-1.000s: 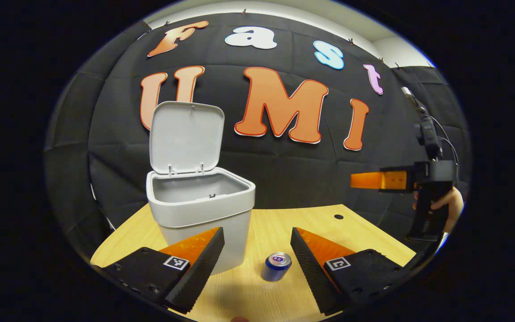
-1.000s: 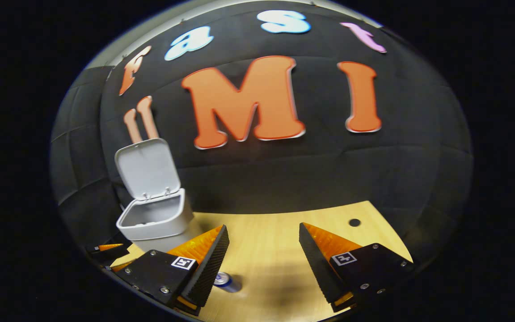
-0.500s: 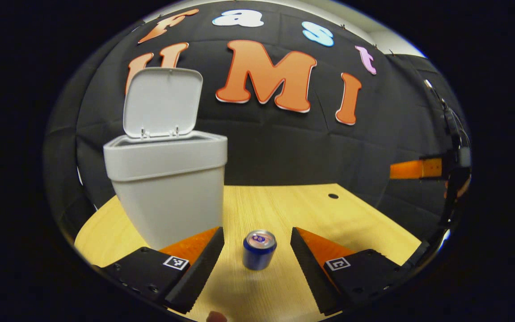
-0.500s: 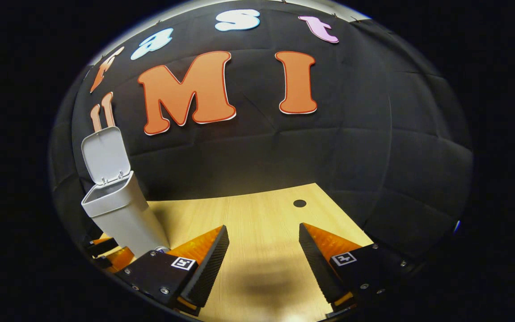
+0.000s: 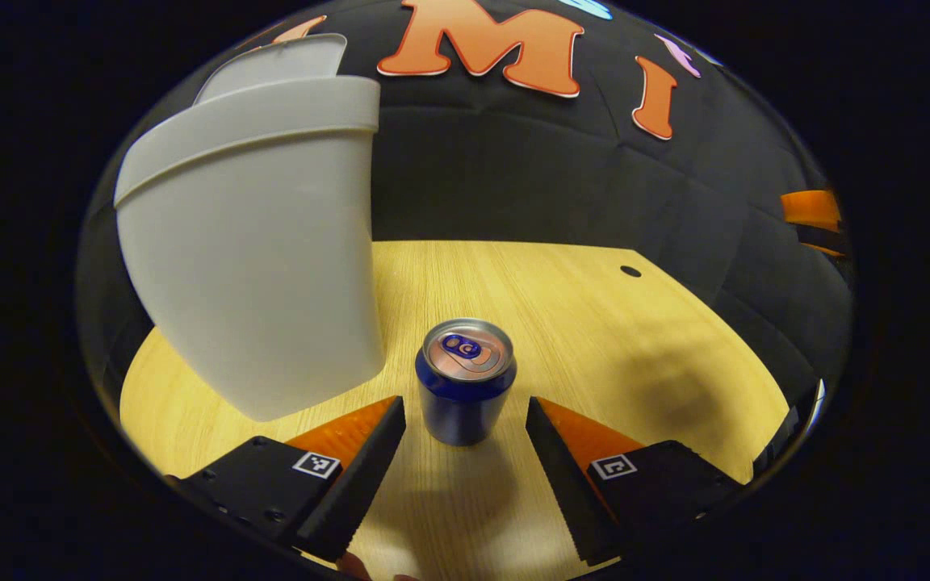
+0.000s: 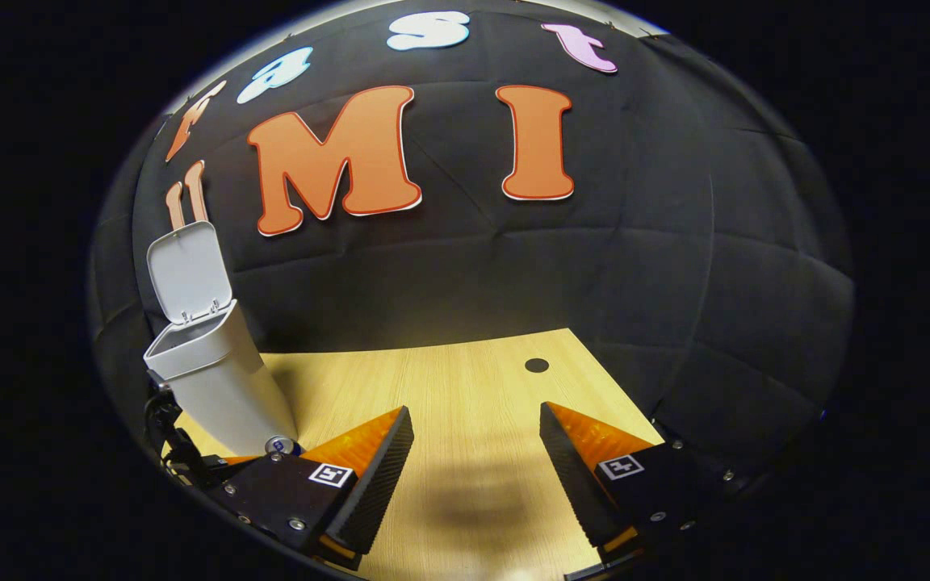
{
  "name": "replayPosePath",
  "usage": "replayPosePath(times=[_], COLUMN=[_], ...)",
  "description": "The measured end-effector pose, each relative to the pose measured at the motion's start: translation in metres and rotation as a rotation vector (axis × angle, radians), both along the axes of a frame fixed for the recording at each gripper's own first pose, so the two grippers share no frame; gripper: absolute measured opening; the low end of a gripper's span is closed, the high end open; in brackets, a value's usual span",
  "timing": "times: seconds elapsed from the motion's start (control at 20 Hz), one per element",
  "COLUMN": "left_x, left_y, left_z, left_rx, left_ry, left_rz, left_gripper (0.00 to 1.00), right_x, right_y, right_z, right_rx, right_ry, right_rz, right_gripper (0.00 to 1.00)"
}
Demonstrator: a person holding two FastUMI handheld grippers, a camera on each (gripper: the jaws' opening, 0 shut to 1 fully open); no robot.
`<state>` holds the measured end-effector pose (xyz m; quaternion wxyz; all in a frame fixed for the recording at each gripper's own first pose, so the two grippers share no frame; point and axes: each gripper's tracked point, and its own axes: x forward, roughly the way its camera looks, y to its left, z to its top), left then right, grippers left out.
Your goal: Press the lid of the desktop garbage bin to open it, pick up the crumpled paper on the desktop and throw it into the bin, then pick up the pop can on the desktop and drop it into the bin, and finally close the garbage bin lid.
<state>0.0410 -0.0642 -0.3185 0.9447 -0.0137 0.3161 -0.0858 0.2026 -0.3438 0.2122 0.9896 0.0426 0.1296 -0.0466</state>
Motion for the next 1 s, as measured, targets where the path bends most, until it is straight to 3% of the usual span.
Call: replayPosePath(times=[0.25,0.4,0.45,0.5,0.7,1.0], left_x=[0.018,0.02,0.019,0.018,0.019,0.01], left_y=[-0.001,-0.009,-0.009,-0.008,-0.007,0.014], left_z=[-0.014,-0.02,-0.02,-0.018,-0.009,0.09], left_rx=[0.043,0.046,0.044,0.027,-0.006,-0.073], left_ry=[0.011,0.026,0.028,0.021,-0.007,-0.081], left_rz=[0.023,-0.011,-0.008,-0.011,0.004,0.042], left_gripper=[0.97,0.97,0.95,0.83,0.8,0.79], right_x=[0.001,0.002,0.002,0.002,0.001,0.004], right_y=[-0.006,-0.007,-0.007,-0.005,-0.001,0.011], right_z=[-0.003,-0.006,-0.006,-0.007,-0.009,0.001], right_rx=[-0.002,-0.01,-0.012,-0.014,-0.03,-0.003], right_ry=[0.018,0.033,0.036,0.041,0.053,0.029], right_rz=[-0.006,-0.008,-0.006,-0.004,0.005,0.036], right_gripper=[0.94,0.94,0.94,0.94,0.94,0.94])
